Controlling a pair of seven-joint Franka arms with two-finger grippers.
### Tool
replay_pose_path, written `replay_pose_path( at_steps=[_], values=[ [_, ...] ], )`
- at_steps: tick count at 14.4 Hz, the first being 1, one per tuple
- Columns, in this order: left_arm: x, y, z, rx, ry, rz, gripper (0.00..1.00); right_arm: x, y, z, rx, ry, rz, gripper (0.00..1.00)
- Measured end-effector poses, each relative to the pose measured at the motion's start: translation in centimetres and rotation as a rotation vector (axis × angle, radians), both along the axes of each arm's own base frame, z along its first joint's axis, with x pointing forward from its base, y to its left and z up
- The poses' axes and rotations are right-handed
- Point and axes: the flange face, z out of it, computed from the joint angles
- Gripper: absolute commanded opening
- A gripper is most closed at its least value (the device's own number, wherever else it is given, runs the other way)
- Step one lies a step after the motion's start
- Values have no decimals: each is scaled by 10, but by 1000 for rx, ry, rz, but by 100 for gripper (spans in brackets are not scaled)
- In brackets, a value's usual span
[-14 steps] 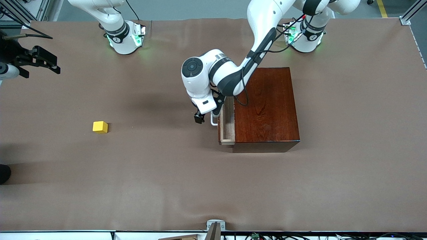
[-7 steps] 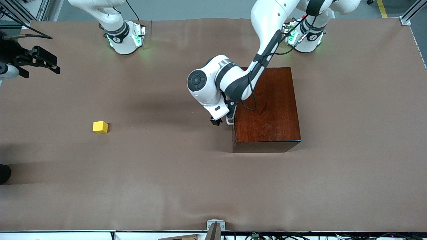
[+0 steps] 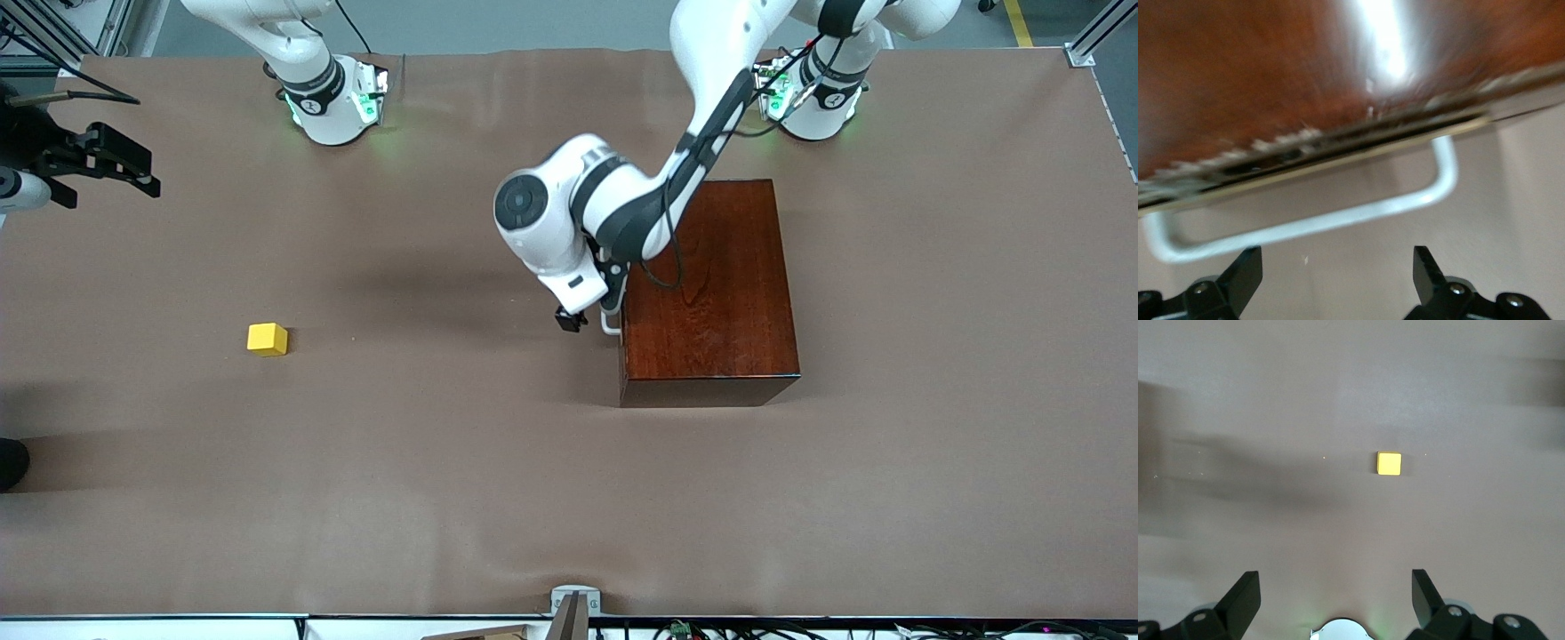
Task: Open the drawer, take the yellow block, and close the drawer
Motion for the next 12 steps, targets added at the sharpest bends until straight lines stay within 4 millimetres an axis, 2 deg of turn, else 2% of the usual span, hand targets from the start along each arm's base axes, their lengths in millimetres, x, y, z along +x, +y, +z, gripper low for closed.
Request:
replay_pose_path(
  at_steps=[2, 3, 5, 7, 10, 12],
  values=[
    [1, 12, 90, -105, -25, -32, 100, 0, 0, 0, 0, 0, 0, 100],
    [4, 28, 135, -148, -38, -59, 100, 0, 0, 0, 0, 1, -1, 100],
    [13, 85, 207, -166, -21, -148, 100, 0, -1, 0, 0, 1, -1, 100],
    [23, 152, 246, -142, 53, -285, 100, 0, -1, 0, 0, 1, -2, 100],
    [41, 253, 282, -148, 152, -499, 100, 0, -1, 0, 0, 1, -2, 100],
    [50, 329, 302, -178, 193, -642, 100, 0, -1, 0, 1, 1, -2, 100]
  ],
)
